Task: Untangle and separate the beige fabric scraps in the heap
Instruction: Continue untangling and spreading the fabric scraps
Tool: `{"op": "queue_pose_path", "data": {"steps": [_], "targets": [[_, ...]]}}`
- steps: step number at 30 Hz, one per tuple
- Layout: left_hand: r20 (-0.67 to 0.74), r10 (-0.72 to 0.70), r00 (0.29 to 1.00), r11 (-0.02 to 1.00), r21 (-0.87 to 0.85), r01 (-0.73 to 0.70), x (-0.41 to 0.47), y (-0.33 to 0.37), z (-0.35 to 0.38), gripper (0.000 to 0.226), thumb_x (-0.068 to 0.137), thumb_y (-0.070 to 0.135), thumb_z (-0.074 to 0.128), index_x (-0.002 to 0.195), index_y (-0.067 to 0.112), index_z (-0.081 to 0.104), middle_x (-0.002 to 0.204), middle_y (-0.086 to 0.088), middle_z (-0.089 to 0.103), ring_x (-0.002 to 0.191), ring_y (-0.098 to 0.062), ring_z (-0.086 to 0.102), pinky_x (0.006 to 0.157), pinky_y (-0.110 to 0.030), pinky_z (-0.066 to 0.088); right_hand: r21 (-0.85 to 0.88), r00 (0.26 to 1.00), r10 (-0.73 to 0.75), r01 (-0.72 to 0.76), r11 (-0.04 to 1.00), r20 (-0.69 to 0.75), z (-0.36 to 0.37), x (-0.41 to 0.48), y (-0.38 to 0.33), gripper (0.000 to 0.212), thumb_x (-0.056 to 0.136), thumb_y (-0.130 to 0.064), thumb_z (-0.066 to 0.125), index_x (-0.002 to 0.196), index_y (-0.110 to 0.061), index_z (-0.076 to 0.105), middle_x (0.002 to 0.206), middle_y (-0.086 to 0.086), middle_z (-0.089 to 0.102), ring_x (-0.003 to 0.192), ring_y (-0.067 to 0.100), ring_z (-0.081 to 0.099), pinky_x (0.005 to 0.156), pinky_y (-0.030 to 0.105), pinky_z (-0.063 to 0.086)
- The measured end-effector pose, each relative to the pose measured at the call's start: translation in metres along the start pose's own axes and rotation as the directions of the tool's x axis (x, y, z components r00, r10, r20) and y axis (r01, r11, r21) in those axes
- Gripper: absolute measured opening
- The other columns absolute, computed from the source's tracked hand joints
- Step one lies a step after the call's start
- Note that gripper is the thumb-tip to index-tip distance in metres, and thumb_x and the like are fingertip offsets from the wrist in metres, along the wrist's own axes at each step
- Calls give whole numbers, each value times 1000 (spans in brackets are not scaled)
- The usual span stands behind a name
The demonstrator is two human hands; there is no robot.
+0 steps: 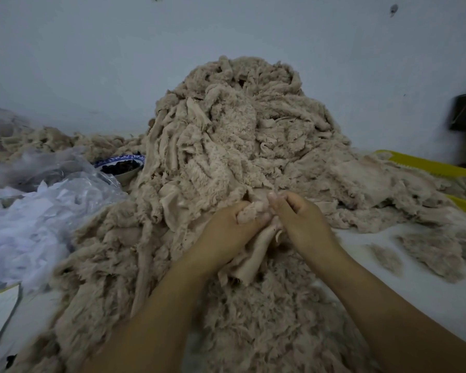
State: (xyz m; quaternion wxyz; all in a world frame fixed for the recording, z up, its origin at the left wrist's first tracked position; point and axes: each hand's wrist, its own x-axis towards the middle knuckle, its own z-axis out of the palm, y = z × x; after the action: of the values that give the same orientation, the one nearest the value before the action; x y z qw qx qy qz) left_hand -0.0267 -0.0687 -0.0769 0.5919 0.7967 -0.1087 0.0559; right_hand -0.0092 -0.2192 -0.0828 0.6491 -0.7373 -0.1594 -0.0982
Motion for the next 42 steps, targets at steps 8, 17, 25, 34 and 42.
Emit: {"op": "queue_pose_path", "data": {"steps": [8, 17, 25, 34, 42], "targets": [[-154, -184, 971, 918, -380, 114, 2, 5, -15, 26, 94, 38, 65, 73, 26, 75, 75, 11, 76, 68, -3, 73, 51, -12, 51, -352, 960, -101, 193, 916, 263, 0, -3, 8, 16, 97, -30, 57, 89, -43, 54, 82, -21, 59, 69, -7, 51, 58, 12, 39], [-173, -172, 970, 935, -339, 105, 1, 7, -11, 26, 95, 40, 64, 70, 33, 66, 59, 27, 67, 56, 13, 63, 46, -4, 44, -140, 988, -55, 75, 987, 143, -4, -1, 10, 19, 99, -43, 51, 83, -42, 61, 66, -11, 54, 60, 3, 50, 55, 16, 39], [-36, -160, 987, 963, -224, 148, -7, 13, -3, 41, 90, 59, 57, 90, 23, 77, 78, 12, 77, 76, 3, 71, 58, -6, 48, -185, 993, -115, 116, 976, 13, 2, 0, 11, 26, 102, -36, 49, 89, -18, 63, 77, -2, 62, 63, 2, 55, 56, 13, 40], [148, -169, 975, 967, -169, 193, -7, 13, -5, 31, 91, 26, 69, 90, -5, 71, 89, -29, 71, 78, -26, 69, 73, -31, 56, 118, 989, 136, -129, 985, -59, 11, 3, 17, 34, 102, -41, 48, 77, -43, 71, 82, -18, 71, 80, -3, 66, 64, 11, 47], [123, -113, 986, 934, -325, 147, -9, 15, -10, 15, 63, 37, 78, 71, 24, 80, 79, -2, 76, 75, -14, 70, 67, -22, 54, 239, 858, 369, -298, 924, -357, -26, 26, 26, 30, 104, -36, 45, 103, -15, 66, 103, 7, 67, 97, 24, 63, 89, 40, 52]]}}
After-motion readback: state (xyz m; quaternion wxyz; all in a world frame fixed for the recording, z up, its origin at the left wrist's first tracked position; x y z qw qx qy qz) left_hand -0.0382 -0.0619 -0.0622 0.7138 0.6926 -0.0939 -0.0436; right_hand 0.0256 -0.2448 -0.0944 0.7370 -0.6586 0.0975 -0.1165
